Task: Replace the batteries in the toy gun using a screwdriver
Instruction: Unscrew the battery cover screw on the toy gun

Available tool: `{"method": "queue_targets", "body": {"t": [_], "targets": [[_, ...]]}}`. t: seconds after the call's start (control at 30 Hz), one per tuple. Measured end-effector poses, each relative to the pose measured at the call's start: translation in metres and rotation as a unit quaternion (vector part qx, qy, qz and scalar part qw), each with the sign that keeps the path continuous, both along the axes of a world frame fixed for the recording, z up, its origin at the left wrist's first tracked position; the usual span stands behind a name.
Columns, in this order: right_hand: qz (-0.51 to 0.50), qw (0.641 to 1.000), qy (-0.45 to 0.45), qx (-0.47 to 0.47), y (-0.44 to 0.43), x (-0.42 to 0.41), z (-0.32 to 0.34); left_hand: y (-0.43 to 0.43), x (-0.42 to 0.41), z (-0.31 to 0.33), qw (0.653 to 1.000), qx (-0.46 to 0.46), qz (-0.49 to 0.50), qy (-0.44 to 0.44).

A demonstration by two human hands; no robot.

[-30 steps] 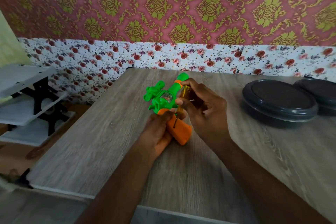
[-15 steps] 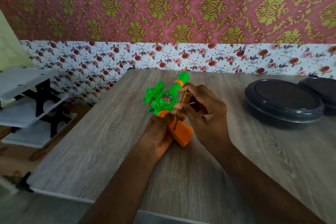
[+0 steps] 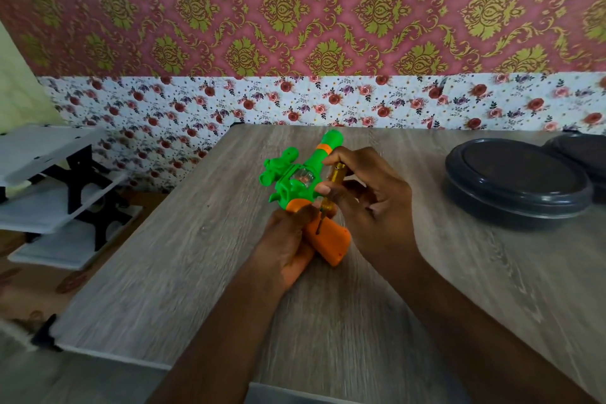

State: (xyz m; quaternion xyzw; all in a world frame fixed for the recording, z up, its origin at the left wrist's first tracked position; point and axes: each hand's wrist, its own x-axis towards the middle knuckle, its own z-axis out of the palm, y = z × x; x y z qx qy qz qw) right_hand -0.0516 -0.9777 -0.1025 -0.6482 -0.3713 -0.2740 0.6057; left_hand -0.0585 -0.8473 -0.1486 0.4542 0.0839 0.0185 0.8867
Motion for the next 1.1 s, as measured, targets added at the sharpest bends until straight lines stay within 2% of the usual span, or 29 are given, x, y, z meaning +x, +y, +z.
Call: {"method": "queue_targets", "body": {"t": [0.1,0.23,0.4,0.63,0.9,1.1], "targets": [[0.000,1.000,0.015,0.000,0.000,0.001,0.001,0.000,0.000,0.000,1.000,-0.010,-0.007,-0.015],[0.051,0.997,0.058,0.001,-0.002,-0.002,0.001,0.000,-0.001,0.000,1.000,-0.010,-0.010,-0.028],[0.087,0.994,0.063,0.004,0.000,-0.001,0.000,-0.001,-0.002,0.003,1.000,0.005,-0.001,-0.020],[-0.022,1.000,-0.014,0.006,0.000,0.004,0.004,0.002,0.003,-0.003,1.000,0.009,0.008,0.009],[0.041,0.998,0.049,-0.009,-0.007,0.007,0.003,0.001,0.003,-0.001,1.000,0.005,0.006,0.012],[-0.032,0.999,0.000,-0.013,-0.001,0.005,0.005,0.000,0.002,0.000,1.000,0.004,0.003,-0.005]]}}
